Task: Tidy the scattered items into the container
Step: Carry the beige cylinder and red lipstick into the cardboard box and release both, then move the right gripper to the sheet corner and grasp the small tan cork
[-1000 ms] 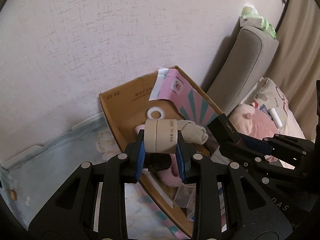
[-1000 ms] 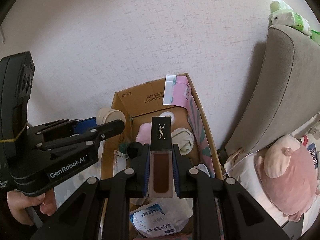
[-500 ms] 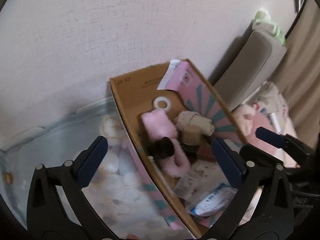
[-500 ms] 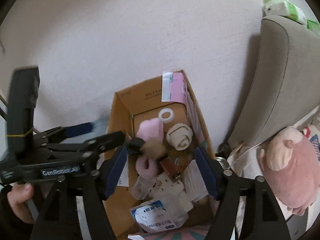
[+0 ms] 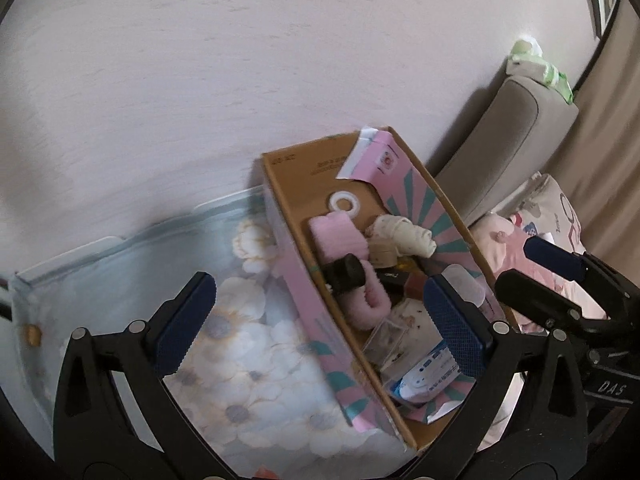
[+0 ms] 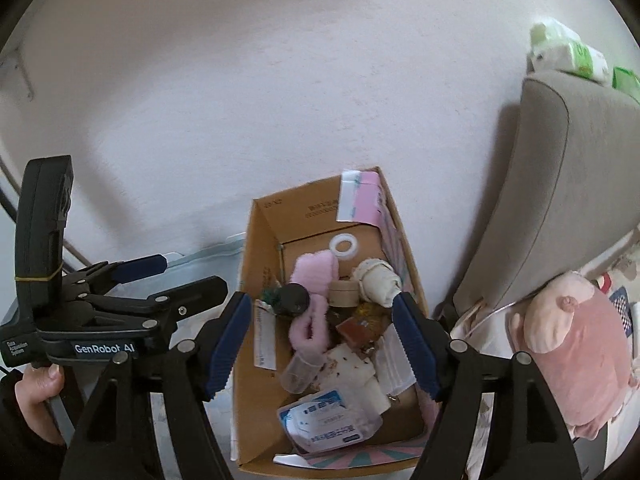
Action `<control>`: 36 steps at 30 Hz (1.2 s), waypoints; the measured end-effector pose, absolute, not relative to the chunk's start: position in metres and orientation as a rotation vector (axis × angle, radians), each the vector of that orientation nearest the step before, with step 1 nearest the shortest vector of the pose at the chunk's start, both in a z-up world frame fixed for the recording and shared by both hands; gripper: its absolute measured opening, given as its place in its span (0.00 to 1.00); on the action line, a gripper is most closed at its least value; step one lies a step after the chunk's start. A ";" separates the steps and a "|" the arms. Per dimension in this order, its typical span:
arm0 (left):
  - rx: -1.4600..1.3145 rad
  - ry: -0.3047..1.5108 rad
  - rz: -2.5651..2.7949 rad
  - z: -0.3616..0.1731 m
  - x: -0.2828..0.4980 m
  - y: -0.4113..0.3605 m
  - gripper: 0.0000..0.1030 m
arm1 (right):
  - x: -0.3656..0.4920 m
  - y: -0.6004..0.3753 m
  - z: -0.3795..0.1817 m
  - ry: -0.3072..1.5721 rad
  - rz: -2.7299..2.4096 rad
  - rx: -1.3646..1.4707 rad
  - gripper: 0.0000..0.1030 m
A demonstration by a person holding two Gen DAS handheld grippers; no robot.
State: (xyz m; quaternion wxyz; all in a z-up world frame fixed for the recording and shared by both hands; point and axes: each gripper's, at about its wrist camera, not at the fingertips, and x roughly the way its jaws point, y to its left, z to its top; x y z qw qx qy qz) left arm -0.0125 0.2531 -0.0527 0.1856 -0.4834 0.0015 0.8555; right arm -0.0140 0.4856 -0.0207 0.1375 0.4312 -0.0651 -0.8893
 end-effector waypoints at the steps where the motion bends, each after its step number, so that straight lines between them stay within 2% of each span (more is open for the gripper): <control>1: -1.359 -0.004 2.421 -0.050 -0.010 0.247 1.00 | -0.013 0.483 -0.019 -0.179 -2.572 1.241 0.67; 12: -1.335 -0.136 2.583 -0.029 0.015 0.167 1.00 | -0.016 0.435 0.002 -0.067 -2.481 1.162 0.67; 21: -1.352 -0.264 2.837 -0.021 0.055 0.067 1.00 | -0.020 0.354 0.014 0.010 -2.266 1.061 0.67; 29: -1.417 -0.514 2.966 -0.050 0.103 -0.025 1.00 | -0.028 0.243 -0.006 0.176 -2.049 1.040 0.67; 36: -1.428 -0.632 3.038 -0.107 0.134 -0.056 1.00 | -0.025 0.130 -0.063 0.375 -1.817 0.990 0.67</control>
